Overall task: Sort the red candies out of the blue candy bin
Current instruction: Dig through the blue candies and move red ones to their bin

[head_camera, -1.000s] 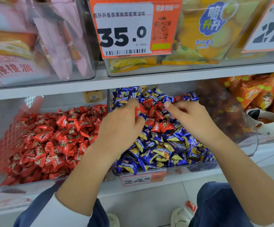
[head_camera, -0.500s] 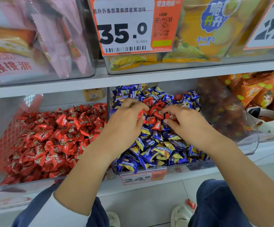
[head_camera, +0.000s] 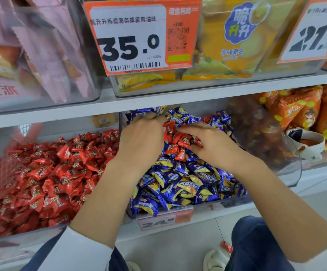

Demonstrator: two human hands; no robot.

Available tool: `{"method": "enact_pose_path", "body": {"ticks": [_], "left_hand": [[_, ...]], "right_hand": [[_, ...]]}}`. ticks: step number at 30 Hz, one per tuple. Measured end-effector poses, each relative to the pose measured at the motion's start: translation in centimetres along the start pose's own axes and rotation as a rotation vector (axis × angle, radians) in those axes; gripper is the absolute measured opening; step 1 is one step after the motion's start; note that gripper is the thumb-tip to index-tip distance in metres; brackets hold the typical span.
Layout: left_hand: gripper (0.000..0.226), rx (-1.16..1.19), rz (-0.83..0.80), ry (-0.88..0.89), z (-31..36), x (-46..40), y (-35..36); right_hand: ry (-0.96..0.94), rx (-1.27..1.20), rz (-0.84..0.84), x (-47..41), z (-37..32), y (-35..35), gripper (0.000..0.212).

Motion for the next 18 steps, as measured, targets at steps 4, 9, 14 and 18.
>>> {"method": "enact_pose_path", "body": {"ticks": [4,9,14,18], "left_hand": [[0.036,-0.083,-0.130,-0.021,0.5,-0.3,1.4],[0.037,-0.125,-0.194,0.007,0.5,-0.2,2.8],[0.030,-0.076,-0.184,0.011,0.5,-0.6,2.9],[0.024,-0.024,-0.166,0.022,0.4,-0.5,2.7]], "right_hand": [[-0.034,0.028,-0.115,-1.0,-0.1,0.6,0.062],[-0.084,0.113,-0.023,-1.6,-0.9,1.0,0.044],[-0.043,0.026,0.084,-1.7,-0.4,0.1,0.021],[0.056,-0.131,0.142,-0.7,0.1,-1.9,0.017]]}}
Point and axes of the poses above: each hand's wrist, its own x-axis away from the middle knuckle, its own y-axis out of the palm, z = x × y, the point moved 6 cm from there along -x, towards the middle knuckle, and after that the axes turned 1 degree about y, right-handed, at the moved point
